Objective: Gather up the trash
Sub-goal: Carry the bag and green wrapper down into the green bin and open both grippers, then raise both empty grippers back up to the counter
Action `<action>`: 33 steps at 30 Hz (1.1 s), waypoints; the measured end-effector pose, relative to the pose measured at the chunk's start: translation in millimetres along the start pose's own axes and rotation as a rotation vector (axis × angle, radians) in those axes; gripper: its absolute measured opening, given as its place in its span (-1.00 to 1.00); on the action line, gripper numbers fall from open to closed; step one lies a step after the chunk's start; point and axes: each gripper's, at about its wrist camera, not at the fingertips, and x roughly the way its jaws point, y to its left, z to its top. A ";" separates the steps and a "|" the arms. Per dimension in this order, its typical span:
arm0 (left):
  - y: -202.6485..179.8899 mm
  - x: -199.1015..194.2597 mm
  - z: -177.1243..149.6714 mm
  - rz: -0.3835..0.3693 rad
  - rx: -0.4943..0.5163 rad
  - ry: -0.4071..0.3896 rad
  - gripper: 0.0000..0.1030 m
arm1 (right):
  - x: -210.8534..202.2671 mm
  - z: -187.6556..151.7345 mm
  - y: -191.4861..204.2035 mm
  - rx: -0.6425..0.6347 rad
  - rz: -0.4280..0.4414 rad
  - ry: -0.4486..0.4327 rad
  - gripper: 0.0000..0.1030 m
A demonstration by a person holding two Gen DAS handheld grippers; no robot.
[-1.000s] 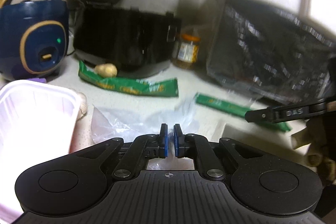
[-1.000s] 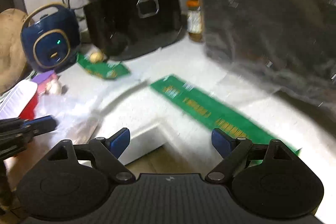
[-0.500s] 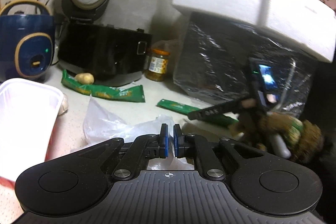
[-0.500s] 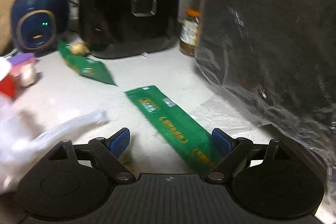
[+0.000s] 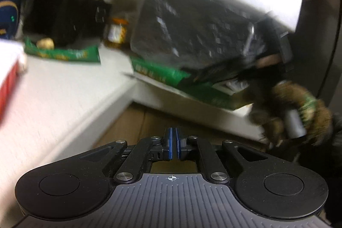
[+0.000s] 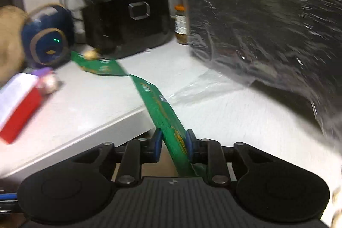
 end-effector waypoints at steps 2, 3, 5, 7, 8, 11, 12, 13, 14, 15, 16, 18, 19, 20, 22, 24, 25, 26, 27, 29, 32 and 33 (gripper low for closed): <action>8.1 11.3 -14.5 0.014 -0.028 0.055 -0.86 | -13.7 -17.1 -0.9 0.037 0.031 0.015 -0.65; 13.1 16.9 -21.1 0.014 -0.047 0.083 -0.86 | -18.4 -27.7 -1.4 0.049 0.046 0.034 -0.68; 24.7 28.9 -36.4 0.024 -0.097 0.141 -0.86 | -23.5 -50.6 -1.4 0.060 0.062 0.073 -0.71; 34.4 40.6 -50.2 0.048 -0.129 0.190 -0.86 | -21.5 -74.7 -2.4 0.068 0.081 0.123 -0.73; 38.2 46.6 -57.1 0.060 -0.141 0.214 -0.86 | -17.6 -85.7 -3.3 0.081 0.087 0.152 -0.77; 45.2 62.3 -74.0 0.079 -0.176 0.265 -0.86 | 6.9 -119.7 -10.3 0.136 0.096 0.254 -0.80; 46.9 66.5 -78.2 0.081 -0.184 0.279 -0.86 | 19.0 -130.6 -13.9 0.166 0.097 0.290 -0.80; 48.2 70.7 -83.9 0.085 -0.196 0.294 -0.86 | 32.4 -141.9 -17.5 0.200 0.096 0.324 -0.80; 49.2 72.8 -89.7 0.087 -0.204 0.306 -0.86 | 44.5 -154.1 -19.7 0.226 0.095 0.352 -0.80; 50.4 74.5 -94.8 0.091 -0.212 0.319 -0.86 | 58.0 -165.3 -20.1 0.236 0.087 0.374 -0.80; 50.8 76.5 -99.4 0.097 -0.220 0.331 -0.86 | 71.5 -176.1 -20.4 0.236 0.078 0.391 -0.79; 54.7 78.9 -107.7 0.117 -0.241 0.356 -0.86 | 96.5 -194.5 -23.7 0.258 0.051 0.430 -0.74; 58.2 79.4 -112.7 0.128 -0.254 0.368 -0.86 | 107.6 -202.0 -26.5 0.279 0.034 0.453 -0.69; 61.4 79.4 -117.2 0.139 -0.269 0.375 -0.86 | 116.3 -207.8 -28.4 0.298 0.024 0.471 -0.57; 69.2 78.4 -125.2 0.155 -0.302 0.383 -0.85 | 127.7 -214.7 -30.5 0.326 -0.002 0.495 -0.47; 77.9 76.1 -132.6 0.172 -0.334 0.385 -0.85 | 130.9 -218.5 -30.2 0.330 -0.016 0.513 -0.37; 81.5 74.3 -136.2 0.177 -0.344 0.386 -0.85 | 131.7 -218.9 -26.6 0.323 -0.025 0.521 -0.36; 85.5 72.7 -139.7 0.181 -0.352 0.387 -0.84 | 131.5 -217.1 -21.6 0.308 -0.037 0.526 -0.36; 88.5 71.5 -141.6 0.189 -0.362 0.385 -0.84 | 130.1 -213.2 -15.0 0.279 -0.049 0.521 -0.35; 92.5 70.2 -142.3 0.194 -0.384 0.370 -0.84 | 122.4 -205.6 0.3 0.201 -0.078 0.487 -0.27; 96.2 69.5 -141.4 0.164 -0.409 0.379 -0.83 | 115.3 -193.0 20.1 0.140 -0.151 0.442 -0.02; 95.8 72.5 -140.2 0.149 -0.422 0.387 -0.83 | 113.6 -187.4 26.0 0.133 -0.182 0.428 -0.02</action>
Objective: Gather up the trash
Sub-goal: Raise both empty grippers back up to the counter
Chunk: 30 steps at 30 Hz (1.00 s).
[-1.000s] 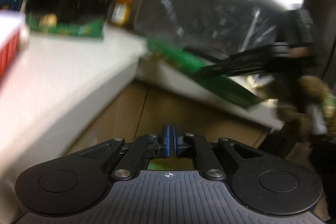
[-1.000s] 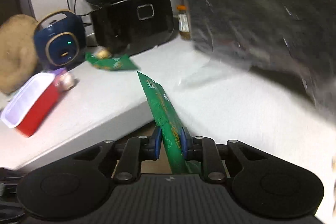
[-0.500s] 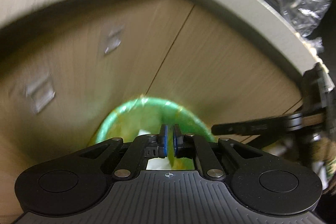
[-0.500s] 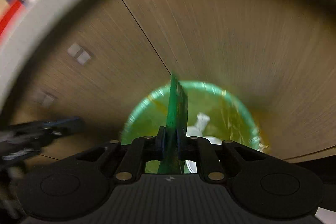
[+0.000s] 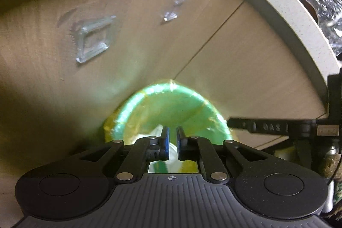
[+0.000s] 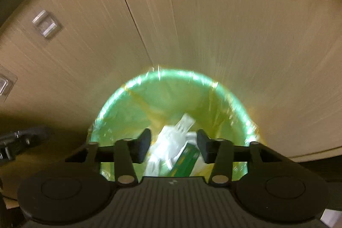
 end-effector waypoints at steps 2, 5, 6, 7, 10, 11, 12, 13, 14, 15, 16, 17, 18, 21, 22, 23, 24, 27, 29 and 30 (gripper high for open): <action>-5.3 1.2 2.7 -0.066 0.000 0.022 -0.81 | -12.6 8.9 11.7 0.000 -0.063 -0.040 -0.02; -24.6 4.5 4.0 -0.111 0.100 0.027 -0.78 | -46.4 25.6 26.9 -0.001 -0.160 -0.134 -0.02; -32.8 4.1 3.1 -0.101 0.154 0.018 -0.76 | -60.7 31.3 30.5 0.004 -0.185 -0.168 -0.01; -39.8 2.8 1.9 -0.105 0.202 0.014 -0.75 | -76.2 36.8 34.1 0.010 -0.212 -0.200 0.00; -53.9 -11.4 1.3 -0.241 0.260 0.019 -0.75 | -118.1 50.9 43.3 0.020 -0.269 -0.267 0.10; -56.1 -21.2 1.9 -0.294 0.269 -0.004 -0.75 | -131.8 55.2 47.3 0.024 -0.275 -0.288 0.10; -57.5 -33.9 2.3 -0.338 0.283 -0.043 -0.75 | -146.2 59.9 51.9 0.023 -0.267 -0.310 0.11; -57.3 -46.2 2.2 -0.356 0.294 -0.082 -0.75 | -159.9 64.7 56.4 0.022 -0.249 -0.332 0.15; -55.9 -60.7 3.0 -0.365 0.305 -0.131 -0.75 | -171.1 68.0 61.2 0.025 -0.228 -0.354 0.21; -54.3 -73.4 4.1 -0.371 0.309 -0.176 -0.75 | -183.3 72.9 64.7 0.028 -0.202 -0.374 0.25; -52.7 -85.9 5.2 -0.379 0.313 -0.218 -0.75 | -193.0 77.9 67.9 0.029 -0.167 -0.390 0.27; -51.4 -98.4 6.1 -0.390 0.319 -0.258 -0.75 | -201.9 83.6 72.3 0.027 -0.128 -0.400 0.28; -49.7 -113.5 6.7 -0.403 0.323 -0.305 -0.75 | -208.5 89.7 77.1 0.019 -0.094 -0.406 0.29; -47.6 -148.6 6.2 -0.389 0.336 -0.414 -0.75 | -225.8 107.9 85.3 -0.023 -0.071 -0.424 0.32; -48.0 -158.3 5.9 -0.364 0.339 -0.448 -0.75 | -225.5 114.2 87.9 -0.028 -0.075 -0.425 0.33; -47.5 -167.1 5.7 -0.336 0.342 -0.483 -0.75 | -223.9 118.6 91.0 -0.026 -0.071 -0.420 0.33; -45.7 -176.0 5.9 -0.312 0.340 -0.515 -0.75 | -220.4 123.6 92.5 -0.023 -0.062 -0.412 0.33; -44.8 -198.3 8.7 -0.230 0.325 -0.595 -0.75 | -206.8 130.9 98.1 -0.030 -0.053 -0.388 0.33; -43.5 -211.2 13.5 -0.170 0.310 -0.632 -0.75 | -193.6 128.5 103.2 -0.046 -0.037 -0.369 0.33; -44.1 -214.8 16.2 -0.141 0.299 -0.649 -0.75 | -189.4 129.2 106.2 -0.056 -0.025 -0.360 0.33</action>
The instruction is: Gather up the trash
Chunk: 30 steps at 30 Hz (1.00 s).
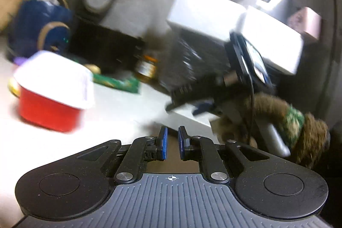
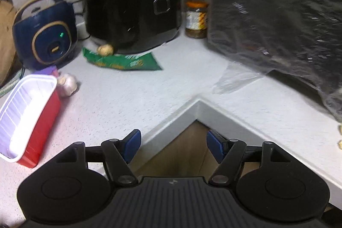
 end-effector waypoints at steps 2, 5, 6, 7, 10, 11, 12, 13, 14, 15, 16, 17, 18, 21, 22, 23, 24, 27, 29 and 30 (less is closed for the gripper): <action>2.7 0.3 7.9 0.037 -0.010 -0.027 -0.75 | 8.0 -1.4 7.0 -0.010 0.021 0.009 0.33; 3.3 -4.2 14.6 0.073 -0.035 -0.053 -0.75 | 17.1 -2.2 13.4 -0.021 0.058 0.019 0.33; 2.4 -8.5 16.4 0.086 -0.039 -0.062 -0.75 | 19.7 -2.2 15.0 -0.026 0.069 0.021 0.33; 1.9 -7.7 17.8 0.098 -0.040 -0.069 -0.75 | 21.8 -2.3 15.8 -0.028 0.080 0.022 0.33; -2.2 -9.2 21.5 0.125 -0.031 -0.060 -0.75 | 27.3 -3.3 16.1 -0.031 0.101 0.031 0.33; -5.6 -7.9 23.2 0.137 -0.019 -0.053 -0.75 | 29.1 -3.6 15.4 -0.032 0.108 0.034 0.33; -9.6 -5.9 25.3 0.150 -0.003 -0.048 -0.75 | 30.5 -3.8 14.8 -0.034 0.111 0.035 0.33; -12.4 -8.0 24.1 0.163 0.012 -0.043 -0.75 | 31.6 -3.8 14.9 -0.038 0.113 0.034 0.33; -15.3 -9.7 26.4 0.186 0.032 -0.036 -0.75 | 32.9 -3.1 14.4 -0.044 0.117 0.035 0.33; -16.5 -12.0 29.0 0.211 0.048 -0.028 -0.75 | 33.9 -2.3 14.5 -0.047 0.120 0.035 0.33; -16.8 -14.4 32.0 0.245 0.062 -0.020 -0.74 | 34.4 -1.1 14.5 -0.047 0.123 0.035 0.33; -14.2 -18.0 36.0 0.283 0.063 -0.015 -0.74 | 34.8 0.4 14.6 -0.047 0.128 0.034 0.33; -10.1 -22.1 39.5 0.314 0.050 -0.016 -0.74 | 34.8 1.8 15.5 -0.049 0.131 0.031 0.33; 8.2 -38.6 52.5 0.412 -0.005 -0.037 -0.74 | 34.2 3.9 21.0 -0.059 0.134 0.021 0.33; 14.6 -45.7 58.6 0.444 -0.015 -0.047 -0.74 | 33.7 4.0 23.5 -0.062 0.141 0.021 0.33; 20.0 -52.9 64.5 0.472 -0.017 -0.061 -0.74 | 33.1 4.3 26.1 -0.065 0.147 0.020 0.33; 24.5 -59.2 69.6 0.499 -0.013 -0.076 -0.75 | 32.0 4.5 29.2 -0.069 0.152 0.017 0.33; 42.2 -74.5 84.9 0.613 -0.008 -0.126 -0.75 | 27.4 6.7 39.1 -0.088 0.168 0.002 0.33; 60.5 -76.7 88.1 0.661 -0.049 -0.127 -0.75 | 24.4 8.6 45.4 -0.097 0.183 -0.008 0.33; 69.3 -77.2 86.6 0.667 -0.069 -0.113 -0.75 | 23.1 9.3 48.7 -0.103 0.191 -0.012 0.34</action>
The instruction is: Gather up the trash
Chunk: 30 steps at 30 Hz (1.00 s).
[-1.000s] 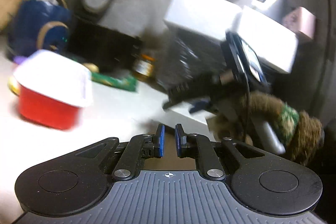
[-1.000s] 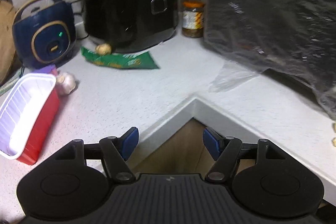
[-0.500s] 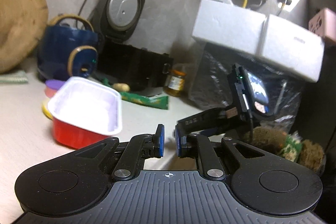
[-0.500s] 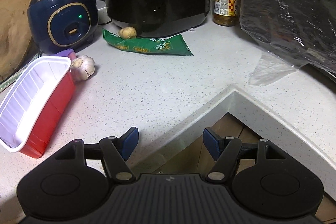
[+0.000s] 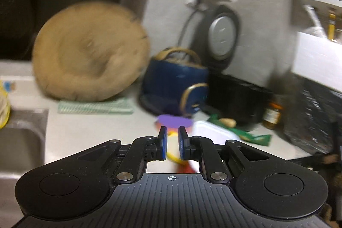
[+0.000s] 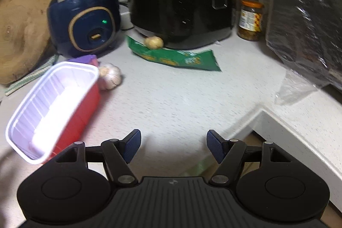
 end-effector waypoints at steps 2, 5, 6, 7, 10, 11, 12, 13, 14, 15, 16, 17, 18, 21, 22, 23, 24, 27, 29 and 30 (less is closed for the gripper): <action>8.2 17.0 -3.9 -0.001 -0.013 0.068 -0.75 | -0.7 1.7 6.0 -0.020 0.010 -0.006 0.35; 8.8 35.3 -14.3 -0.029 -0.005 0.153 -0.75 | -0.3 2.2 14.1 -0.044 0.026 -0.012 0.36; 6.5 39.9 -17.3 -0.043 0.006 0.174 -0.75 | 0.7 2.2 16.0 -0.051 0.032 -0.012 0.36; 4.4 43.1 -22.2 -0.064 0.017 0.196 -0.75 | 1.8 1.9 17.9 -0.057 0.036 -0.011 0.36; -3.2 50.3 -30.9 -0.112 0.042 0.244 -0.74 | 7.5 1.1 19.1 -0.063 0.052 -0.004 0.37; -5.5 52.5 -35.0 -0.123 0.048 0.256 -0.74 | 9.8 0.8 19.0 -0.061 0.057 0.001 0.37; -9.3 53.9 -38.0 -0.133 0.052 0.268 -0.74 | 12.5 0.6 18.3 -0.059 0.060 0.006 0.37; -10.5 56.2 -40.0 -0.142 0.052 0.278 -0.74 | 14.9 0.4 17.8 -0.058 0.062 0.011 0.37; -11.9 58.6 -42.0 -0.154 0.051 0.290 -0.74 | 16.7 0.2 18.0 -0.060 0.064 0.014 0.37; -12.2 60.2 -43.1 -0.167 0.051 0.301 -0.75 | 17.8 0.2 18.8 -0.065 0.068 0.014 0.37; -13.1 61.7 -43.6 -0.178 0.050 0.310 -0.74 | 18.5 0.2 20.2 -0.071 0.073 0.012 0.37; -13.8 62.2 -44.3 -0.191 0.049 0.317 -0.74 | 19.2 0.5 21.5 -0.079 0.079 0.009 0.37; -14.6 62.8 -45.0 -0.204 0.048 0.323 -0.75 | 19.7 1.1 23.5 -0.086 0.088 0.006 0.37; -16.3 65.1 -46.2 -0.238 0.042 0.338 -0.74 | 22.9 3.9 30.2 -0.105 0.106 -0.007 0.37; -16.6 65.6 -46.7 -0.245 0.039 0.342 -0.74 | 24.6 5.3 32.8 -0.112 0.111 -0.011 0.37; -17.0 66.0 -47.2 -0.249 0.038 0.344 -0.75 | 26.6 6.8 35.3 -0.119 0.117 -0.013 0.37; -17.5 66.3 -47.5 -0.249 0.037 0.345 -0.75 | 28.6 8.5 37.5 -0.123 0.125 -0.014 0.37; -18.2 68.5 -49.9 -0.244 0.038 0.351 -0.74 | 35.1 14.6 42.2 -0.135 0.154 -0.011 0.37; -18.5 69.9 -50.9 -0.235 0.041 0.352 -0.74 | 40.0 17.6 44.6 -0.142 0.171 -0.006 0.37; -18.6 70.2 -51.0 -0.230 0.042 0.351 -0.74 | 42.3 18.5 45.8 -0.146 0.181 -0.002 0.37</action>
